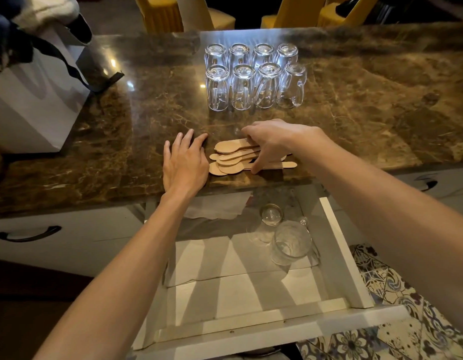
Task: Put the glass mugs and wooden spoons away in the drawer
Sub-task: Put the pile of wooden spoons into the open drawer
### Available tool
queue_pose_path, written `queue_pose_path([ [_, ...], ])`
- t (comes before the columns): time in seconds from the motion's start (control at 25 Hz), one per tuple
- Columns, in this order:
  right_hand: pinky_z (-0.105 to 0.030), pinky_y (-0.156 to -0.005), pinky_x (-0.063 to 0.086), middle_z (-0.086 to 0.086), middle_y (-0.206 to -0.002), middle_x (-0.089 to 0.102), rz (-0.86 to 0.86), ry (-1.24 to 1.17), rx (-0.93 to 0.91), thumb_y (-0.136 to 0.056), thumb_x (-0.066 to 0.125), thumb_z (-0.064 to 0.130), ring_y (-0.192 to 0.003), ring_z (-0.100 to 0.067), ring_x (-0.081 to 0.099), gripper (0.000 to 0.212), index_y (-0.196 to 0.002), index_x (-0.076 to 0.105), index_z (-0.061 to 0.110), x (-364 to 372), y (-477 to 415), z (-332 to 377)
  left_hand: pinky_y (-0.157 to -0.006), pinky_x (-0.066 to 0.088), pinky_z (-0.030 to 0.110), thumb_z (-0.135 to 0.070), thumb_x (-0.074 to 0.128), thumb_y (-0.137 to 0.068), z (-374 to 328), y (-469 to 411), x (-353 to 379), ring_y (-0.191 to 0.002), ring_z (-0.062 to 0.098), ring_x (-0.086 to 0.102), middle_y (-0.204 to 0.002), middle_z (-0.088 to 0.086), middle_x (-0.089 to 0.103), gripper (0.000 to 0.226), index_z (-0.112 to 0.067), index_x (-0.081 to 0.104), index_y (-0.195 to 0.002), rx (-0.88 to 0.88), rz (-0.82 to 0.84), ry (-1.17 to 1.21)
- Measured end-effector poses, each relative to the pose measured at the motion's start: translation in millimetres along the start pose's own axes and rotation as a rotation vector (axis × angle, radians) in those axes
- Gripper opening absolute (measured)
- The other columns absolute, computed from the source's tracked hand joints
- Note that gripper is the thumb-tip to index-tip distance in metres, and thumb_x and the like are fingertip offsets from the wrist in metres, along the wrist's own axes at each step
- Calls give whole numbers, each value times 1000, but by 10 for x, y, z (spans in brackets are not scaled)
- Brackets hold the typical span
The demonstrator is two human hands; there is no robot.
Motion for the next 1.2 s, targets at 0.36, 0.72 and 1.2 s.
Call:
queue_pose_path([
  [0.36, -43, -81, 54, -7, -102, 60, 7, 109, -35, -71, 76, 37, -90, -27, 58, 53, -112, 58, 10, -25, -26, 228, -117, 4, 41, -23, 30, -99, -24, 8, -34, -142, 19, 19, -151, 2, 32, 41, -24, 41, -139, -2, -3, -2],
  [0.72, -35, -62, 46, -8, -99, 61, -137, 86, -18, -80, 66, 21, -78, -25, 54, 29, -107, 59, 11, 22, 9, 205, -118, 5, 42, -24, 30, -99, -23, 12, -35, -142, 20, 20, -150, 3, 34, 41, -24, 43, -138, 6, -9, 22],
  [1.2, -33, -62, 47, -13, -92, 65, -834, -709, -80, -86, 56, 11, -77, -26, 63, 34, -118, 45, 3, -355, 168, 203, -117, 4, 40, -24, 31, -99, -10, 24, -44, -142, 19, 19, -151, 2, 32, 41, -26, 41, -139, 6, -5, 14],
])
Point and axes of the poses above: each hand's wrist, its own y-axis away from the middle knuckle, its own x-axis out of the palm, z = x × y, the point moved 6 cm from there along -y, towards the middle knuckle
